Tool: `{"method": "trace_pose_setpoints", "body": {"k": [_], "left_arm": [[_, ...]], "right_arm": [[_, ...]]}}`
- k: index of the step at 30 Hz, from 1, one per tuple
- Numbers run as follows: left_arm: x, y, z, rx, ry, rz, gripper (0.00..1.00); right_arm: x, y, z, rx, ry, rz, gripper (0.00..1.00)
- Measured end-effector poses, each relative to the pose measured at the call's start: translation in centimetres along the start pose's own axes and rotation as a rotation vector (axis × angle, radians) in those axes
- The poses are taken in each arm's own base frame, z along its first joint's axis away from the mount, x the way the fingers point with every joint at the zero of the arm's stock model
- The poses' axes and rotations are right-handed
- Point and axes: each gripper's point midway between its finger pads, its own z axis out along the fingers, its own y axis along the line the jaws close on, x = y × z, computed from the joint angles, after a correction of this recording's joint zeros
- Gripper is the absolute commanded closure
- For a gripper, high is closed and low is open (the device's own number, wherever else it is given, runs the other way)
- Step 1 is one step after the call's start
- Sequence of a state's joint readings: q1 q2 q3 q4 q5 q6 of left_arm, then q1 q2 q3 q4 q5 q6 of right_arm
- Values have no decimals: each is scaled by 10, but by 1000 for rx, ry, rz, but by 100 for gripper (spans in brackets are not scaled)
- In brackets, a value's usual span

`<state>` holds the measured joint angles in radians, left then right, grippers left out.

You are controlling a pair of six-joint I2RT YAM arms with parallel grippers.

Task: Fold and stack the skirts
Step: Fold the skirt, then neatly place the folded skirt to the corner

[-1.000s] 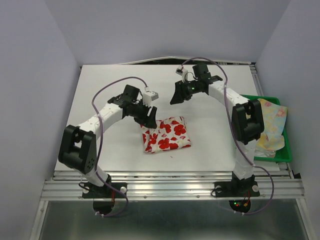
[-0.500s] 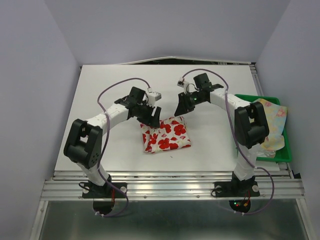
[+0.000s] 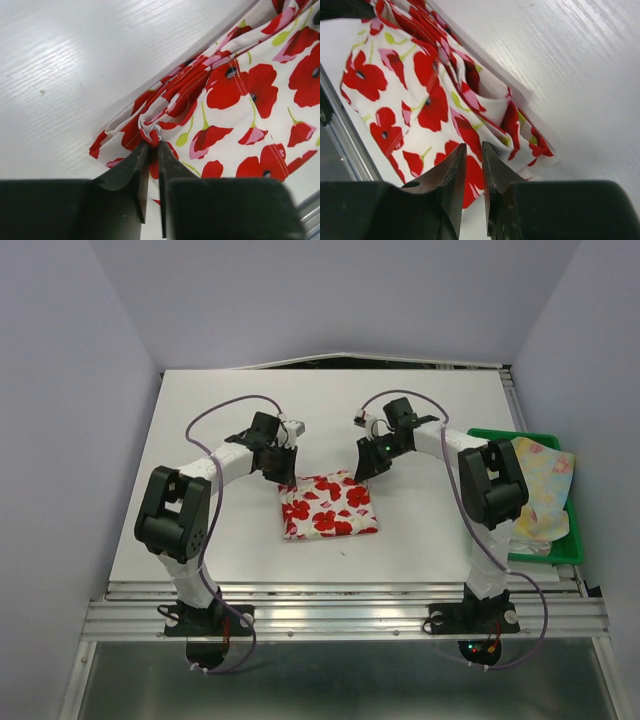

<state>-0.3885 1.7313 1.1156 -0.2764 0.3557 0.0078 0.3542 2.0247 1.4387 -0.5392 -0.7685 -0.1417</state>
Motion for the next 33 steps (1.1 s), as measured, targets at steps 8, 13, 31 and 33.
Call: {"method": "trace_pose_setpoints", "body": {"k": [8,13,31,33], "left_arm": [[3,24,13,-46,19,-39,88],[3,29,17,-64,21,-36,83],[-126,42,-124,-279,-462,49,2],[-138,21,-152,-219,-552,49,1]], "right_arm": [[7,-22,10,68,18,9,79],[11,-30,17,79,29,38,77],[-73,-51,-75,251,-276,166,0],[-88,-56,-112,336,-360,160,0]]}}
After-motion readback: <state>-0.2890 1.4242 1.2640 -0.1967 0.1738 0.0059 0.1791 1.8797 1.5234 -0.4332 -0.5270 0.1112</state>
